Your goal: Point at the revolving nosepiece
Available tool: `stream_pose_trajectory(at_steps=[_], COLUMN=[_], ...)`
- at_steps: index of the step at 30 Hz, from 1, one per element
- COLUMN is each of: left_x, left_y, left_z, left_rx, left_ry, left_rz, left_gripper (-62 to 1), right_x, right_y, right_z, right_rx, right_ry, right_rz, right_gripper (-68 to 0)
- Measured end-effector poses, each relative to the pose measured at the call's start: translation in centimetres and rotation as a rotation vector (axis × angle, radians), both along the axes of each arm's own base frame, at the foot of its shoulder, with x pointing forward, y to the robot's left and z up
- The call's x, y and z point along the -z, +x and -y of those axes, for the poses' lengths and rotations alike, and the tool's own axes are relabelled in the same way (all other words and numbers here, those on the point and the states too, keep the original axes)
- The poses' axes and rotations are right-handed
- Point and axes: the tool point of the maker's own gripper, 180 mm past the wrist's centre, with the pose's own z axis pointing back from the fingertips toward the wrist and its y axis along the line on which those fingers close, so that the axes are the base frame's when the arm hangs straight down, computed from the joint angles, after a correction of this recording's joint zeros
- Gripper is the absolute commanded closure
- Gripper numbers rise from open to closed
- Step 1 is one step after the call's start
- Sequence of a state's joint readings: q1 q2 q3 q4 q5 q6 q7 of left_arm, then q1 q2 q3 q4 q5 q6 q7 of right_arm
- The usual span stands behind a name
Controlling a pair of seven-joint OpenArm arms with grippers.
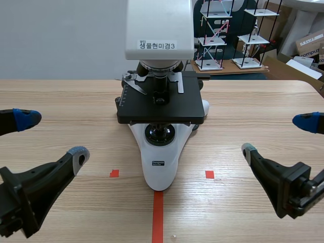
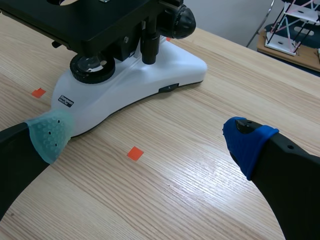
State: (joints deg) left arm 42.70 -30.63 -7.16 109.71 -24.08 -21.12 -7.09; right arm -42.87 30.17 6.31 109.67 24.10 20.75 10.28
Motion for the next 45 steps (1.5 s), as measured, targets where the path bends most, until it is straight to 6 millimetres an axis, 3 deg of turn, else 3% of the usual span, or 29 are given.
stream_pose_trajectory(at_steps=[40,42,45], left_x=[0.1,0.1,0.1], left_y=[0.0,0.0,0.0], left_z=[0.0,0.0,0.0], left_rx=[0.001,0.001,0.001], left_ry=[0.004,0.004,0.005], left_rz=[0.0,0.0,-0.001], left_gripper=[-62.3,-62.3,-62.3], right_x=[0.3,0.3,0.1], right_y=[0.0,0.4,1.0], right_z=[0.2,0.9,1.7], right_rx=[0.011,0.049,0.081], right_ry=[-0.013,-0.027,-0.09], right_rz=[-0.015,-0.003,0.029], right_gripper=[-65.8,-58.2,-32.3])
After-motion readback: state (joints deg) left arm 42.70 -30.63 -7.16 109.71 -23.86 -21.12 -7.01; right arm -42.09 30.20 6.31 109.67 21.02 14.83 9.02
